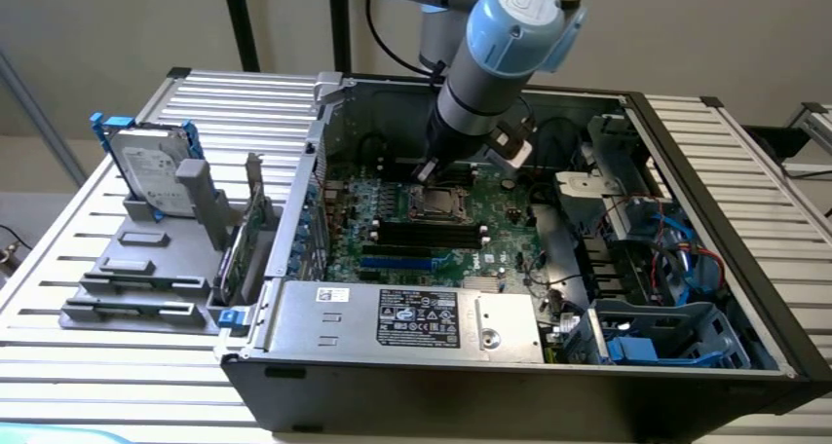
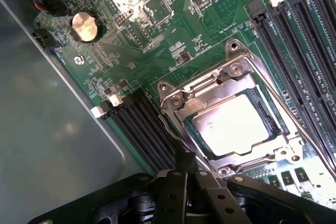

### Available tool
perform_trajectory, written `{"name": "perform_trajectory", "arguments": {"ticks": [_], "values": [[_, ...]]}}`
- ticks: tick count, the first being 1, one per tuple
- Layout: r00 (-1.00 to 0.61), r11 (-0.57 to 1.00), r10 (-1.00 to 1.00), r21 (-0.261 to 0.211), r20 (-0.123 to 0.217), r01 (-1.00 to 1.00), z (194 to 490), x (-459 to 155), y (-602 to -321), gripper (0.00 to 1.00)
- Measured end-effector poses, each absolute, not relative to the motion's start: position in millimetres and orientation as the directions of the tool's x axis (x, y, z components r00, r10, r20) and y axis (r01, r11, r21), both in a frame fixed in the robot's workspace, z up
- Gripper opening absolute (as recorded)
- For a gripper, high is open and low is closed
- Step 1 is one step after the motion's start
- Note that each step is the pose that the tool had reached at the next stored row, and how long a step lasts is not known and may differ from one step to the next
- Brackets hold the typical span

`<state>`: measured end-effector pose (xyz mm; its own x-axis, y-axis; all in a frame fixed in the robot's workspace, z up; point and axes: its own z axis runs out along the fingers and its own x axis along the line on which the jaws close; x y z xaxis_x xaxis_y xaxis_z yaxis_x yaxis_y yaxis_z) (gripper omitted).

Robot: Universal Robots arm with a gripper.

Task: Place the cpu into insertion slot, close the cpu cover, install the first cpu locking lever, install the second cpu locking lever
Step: 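Install the first cpu locking lever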

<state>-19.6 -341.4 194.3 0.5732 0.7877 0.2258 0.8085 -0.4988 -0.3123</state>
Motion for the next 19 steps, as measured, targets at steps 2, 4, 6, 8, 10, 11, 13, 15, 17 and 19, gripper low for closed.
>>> {"name": "perform_trajectory", "arguments": {"ticks": [2,4,6,8,10,11,13,15,17,19], "values": [[0.573,-0.499,0.788,-0.312,0.225,0.808,194.2,-18.0,-341.4,0.11],[0.573,-0.500,0.788,-0.311,0.223,0.808,194.0,-16.2,-341.4,0.11],[0.573,-0.500,0.789,-0.310,0.222,0.808,193.8,-14.6,-341.4,0.11],[0.573,-0.501,0.789,-0.310,0.221,0.808,193.7,-13.1,-341.4,0.11],[0.573,-0.501,0.789,-0.309,0.220,0.808,193.7,-12.7,-341.4,0.11],[0.573,-0.501,0.789,-0.309,0.220,0.808,193.7,-12.7,-341.4,0.11],[0.573,-0.501,0.789,-0.309,0.220,0.808,193.7,-12.7,-341.4,0.11],[0.573,-0.501,0.789,-0.309,0.220,0.808,193.7,-12.8,-341.4,0.11],[0.573,-0.501,0.789,-0.310,0.220,0.808,193.7,-13.2,-341.4,0.11],[0.574,-0.501,0.789,-0.310,0.220,0.808,193.7,-13.4,-341.4,0.11]]}}
